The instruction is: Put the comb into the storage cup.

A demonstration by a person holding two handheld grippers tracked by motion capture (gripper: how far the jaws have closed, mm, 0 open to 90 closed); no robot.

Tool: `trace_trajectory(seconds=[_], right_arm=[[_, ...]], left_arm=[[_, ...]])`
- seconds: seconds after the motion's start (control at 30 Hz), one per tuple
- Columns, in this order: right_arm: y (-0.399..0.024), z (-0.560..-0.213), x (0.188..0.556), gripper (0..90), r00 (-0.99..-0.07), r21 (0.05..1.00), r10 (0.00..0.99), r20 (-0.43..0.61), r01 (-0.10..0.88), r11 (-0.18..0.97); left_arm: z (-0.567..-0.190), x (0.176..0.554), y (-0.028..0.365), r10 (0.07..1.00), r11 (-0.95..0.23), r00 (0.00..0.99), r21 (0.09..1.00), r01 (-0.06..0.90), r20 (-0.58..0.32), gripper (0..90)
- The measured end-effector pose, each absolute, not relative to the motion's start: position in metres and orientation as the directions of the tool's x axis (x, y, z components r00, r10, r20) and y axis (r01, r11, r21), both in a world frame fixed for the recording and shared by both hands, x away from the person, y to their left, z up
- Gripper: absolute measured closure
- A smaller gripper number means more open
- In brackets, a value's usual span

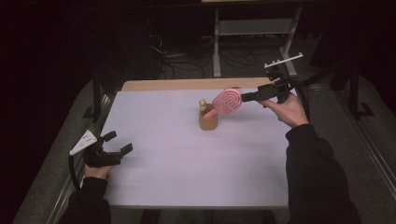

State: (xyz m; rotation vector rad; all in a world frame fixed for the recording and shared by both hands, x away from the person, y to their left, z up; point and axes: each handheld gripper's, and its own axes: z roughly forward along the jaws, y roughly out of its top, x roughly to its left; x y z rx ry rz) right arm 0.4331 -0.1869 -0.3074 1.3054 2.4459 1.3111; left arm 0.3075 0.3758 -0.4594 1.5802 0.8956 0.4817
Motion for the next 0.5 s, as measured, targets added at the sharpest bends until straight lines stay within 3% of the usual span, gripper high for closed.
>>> trace_trajectory(seconds=[0.5], right_arm=[[-0.221,-0.319,0.415,0.0,-0.615,0.737,0.712,0.339,0.644,0.206]], left_arm=[[-0.46,0.307,0.376,0.768,-0.012,0.615,0.957,0.291,-0.178,0.0]])
